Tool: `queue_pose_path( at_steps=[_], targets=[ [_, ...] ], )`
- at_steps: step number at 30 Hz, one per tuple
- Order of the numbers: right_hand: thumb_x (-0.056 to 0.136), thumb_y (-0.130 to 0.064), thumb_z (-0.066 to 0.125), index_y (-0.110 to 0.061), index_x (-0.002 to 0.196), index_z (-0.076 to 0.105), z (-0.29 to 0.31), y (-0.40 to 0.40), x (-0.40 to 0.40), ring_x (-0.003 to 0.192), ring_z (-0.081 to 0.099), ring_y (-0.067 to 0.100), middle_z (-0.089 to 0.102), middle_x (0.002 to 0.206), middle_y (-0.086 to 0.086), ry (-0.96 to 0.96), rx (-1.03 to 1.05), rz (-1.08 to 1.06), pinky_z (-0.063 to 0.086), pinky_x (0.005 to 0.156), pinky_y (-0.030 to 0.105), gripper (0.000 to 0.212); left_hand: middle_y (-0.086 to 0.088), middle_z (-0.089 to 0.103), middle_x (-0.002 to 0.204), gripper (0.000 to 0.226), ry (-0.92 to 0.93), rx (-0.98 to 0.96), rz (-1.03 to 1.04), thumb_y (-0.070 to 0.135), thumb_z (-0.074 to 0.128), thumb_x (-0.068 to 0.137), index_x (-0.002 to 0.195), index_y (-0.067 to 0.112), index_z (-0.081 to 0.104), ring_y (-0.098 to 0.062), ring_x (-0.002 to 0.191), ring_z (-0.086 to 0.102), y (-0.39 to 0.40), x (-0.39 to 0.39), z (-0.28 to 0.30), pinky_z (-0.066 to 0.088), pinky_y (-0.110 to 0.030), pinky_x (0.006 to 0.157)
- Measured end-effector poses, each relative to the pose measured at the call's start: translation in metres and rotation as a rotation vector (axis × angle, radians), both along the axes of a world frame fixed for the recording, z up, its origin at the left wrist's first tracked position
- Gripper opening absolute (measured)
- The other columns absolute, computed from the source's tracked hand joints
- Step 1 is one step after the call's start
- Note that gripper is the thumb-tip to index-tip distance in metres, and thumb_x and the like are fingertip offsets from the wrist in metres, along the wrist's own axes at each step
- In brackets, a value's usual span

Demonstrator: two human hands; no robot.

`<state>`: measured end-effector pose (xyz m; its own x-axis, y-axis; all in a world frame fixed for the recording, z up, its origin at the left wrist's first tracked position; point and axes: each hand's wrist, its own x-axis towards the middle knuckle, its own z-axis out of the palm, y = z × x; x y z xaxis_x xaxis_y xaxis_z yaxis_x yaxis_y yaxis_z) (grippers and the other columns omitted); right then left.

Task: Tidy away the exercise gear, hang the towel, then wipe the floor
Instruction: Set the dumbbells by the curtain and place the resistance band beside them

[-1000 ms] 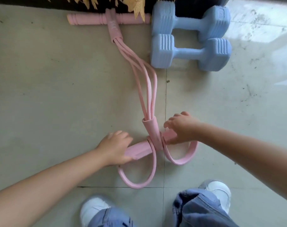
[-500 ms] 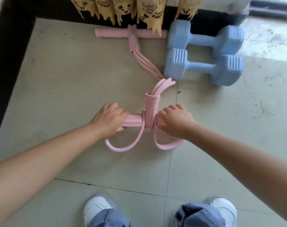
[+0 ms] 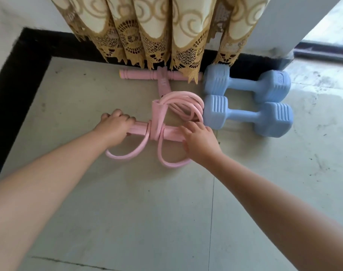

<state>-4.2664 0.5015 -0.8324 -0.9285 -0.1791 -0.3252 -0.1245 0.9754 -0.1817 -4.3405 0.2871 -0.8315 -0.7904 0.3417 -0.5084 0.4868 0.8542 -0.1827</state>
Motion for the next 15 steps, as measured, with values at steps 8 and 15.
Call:
queue_pose_path(
  at_steps=[8, 15],
  targets=[
    [0.074, 0.000, 0.060, -0.001, 0.106, 0.066, -0.009, -0.015, -0.018, 0.094, 0.059, 0.033, 0.064, 0.102, 0.016, 0.004, 0.088, 0.032, 0.046, 0.078, 0.034, 0.033, -0.009, 0.047, 0.137, 0.044, -0.027, 0.112, 0.048, 0.008, 0.044, 0.093, 0.136, 0.011, 0.043, -0.029, 0.129, 0.033, 0.005, -0.023, -0.026, 0.034, -0.035, 0.101],
    [0.082, -0.005, 0.037, -0.012, 0.107, 0.069, -0.015, -0.024, -0.040, 0.096, 0.062, 0.025, 0.068, 0.103, 0.006, 0.049, 0.078, -0.031, 0.048, 0.082, 0.028, 0.041, -0.011, 0.046, 0.138, 0.042, -0.053, 0.055, 0.072, 0.018, 0.041, 0.098, 0.138, 0.009, 0.038, -0.030, 0.128, 0.036, -0.007, -0.025, -0.027, 0.035, -0.037, 0.102]
  ],
)
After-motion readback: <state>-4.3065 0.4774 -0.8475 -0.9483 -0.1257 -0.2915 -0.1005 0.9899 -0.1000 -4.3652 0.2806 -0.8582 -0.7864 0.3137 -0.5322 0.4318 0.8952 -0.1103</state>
